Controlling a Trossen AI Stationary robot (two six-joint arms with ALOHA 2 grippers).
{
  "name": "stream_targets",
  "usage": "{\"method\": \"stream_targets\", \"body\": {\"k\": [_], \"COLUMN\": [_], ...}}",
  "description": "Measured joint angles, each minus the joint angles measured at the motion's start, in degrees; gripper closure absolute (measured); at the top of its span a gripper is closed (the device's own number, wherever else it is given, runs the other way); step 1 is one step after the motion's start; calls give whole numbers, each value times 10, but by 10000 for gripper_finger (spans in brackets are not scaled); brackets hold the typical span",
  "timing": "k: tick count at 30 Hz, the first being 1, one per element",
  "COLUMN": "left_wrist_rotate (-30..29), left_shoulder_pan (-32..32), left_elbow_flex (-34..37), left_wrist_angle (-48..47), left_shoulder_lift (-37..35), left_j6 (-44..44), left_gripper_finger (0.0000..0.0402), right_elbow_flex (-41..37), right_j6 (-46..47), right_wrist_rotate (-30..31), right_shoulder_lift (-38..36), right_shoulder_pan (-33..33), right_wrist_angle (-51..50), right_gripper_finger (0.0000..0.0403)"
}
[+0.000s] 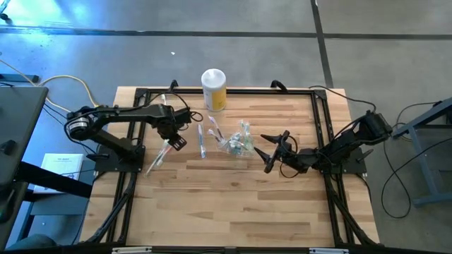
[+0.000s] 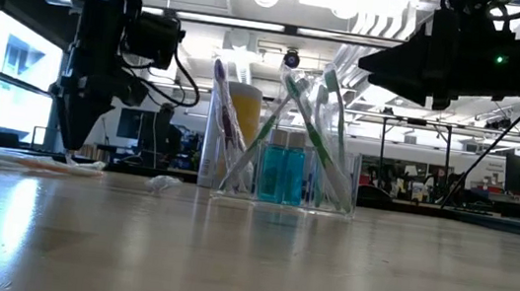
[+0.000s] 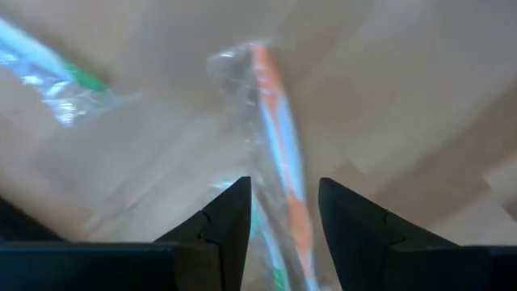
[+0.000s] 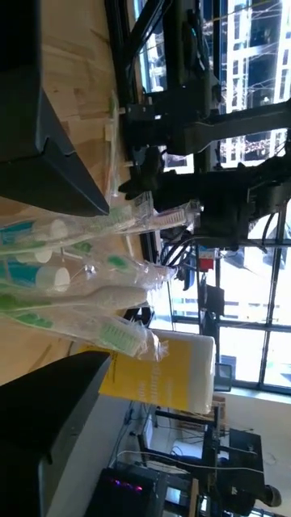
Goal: Pick & Place toothbrushing station
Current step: Put the orange toothbrush into the right section of the transparent organizer
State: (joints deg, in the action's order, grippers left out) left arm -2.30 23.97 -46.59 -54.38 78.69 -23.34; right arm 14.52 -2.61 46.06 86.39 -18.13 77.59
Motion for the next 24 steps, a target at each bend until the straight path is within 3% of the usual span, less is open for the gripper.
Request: {"method": "stream_targets", "body": {"k": [10,19,24], "left_wrist_rotate": [-17,15,14], "left_shoulder_pan": [0,0,-6], "left_elbow_flex": [30,65,66], "left_wrist_angle": [50,83,88], "left_shoulder_lift": [59,101,101], "left_j6": [-14,-20,-8], "left_gripper_finger": [263,264,307], "right_elbow_flex": [0,0,0], "right_j6": [-2,-2,-2], "right_wrist_rotate": [0,0,0], "right_shoulder_lift": [0,0,0], "right_shoulder_pan": [-7,-7,-7], "right_wrist_angle": [-2,-3,-2], "right_gripper_finger": [125,125,125]}}
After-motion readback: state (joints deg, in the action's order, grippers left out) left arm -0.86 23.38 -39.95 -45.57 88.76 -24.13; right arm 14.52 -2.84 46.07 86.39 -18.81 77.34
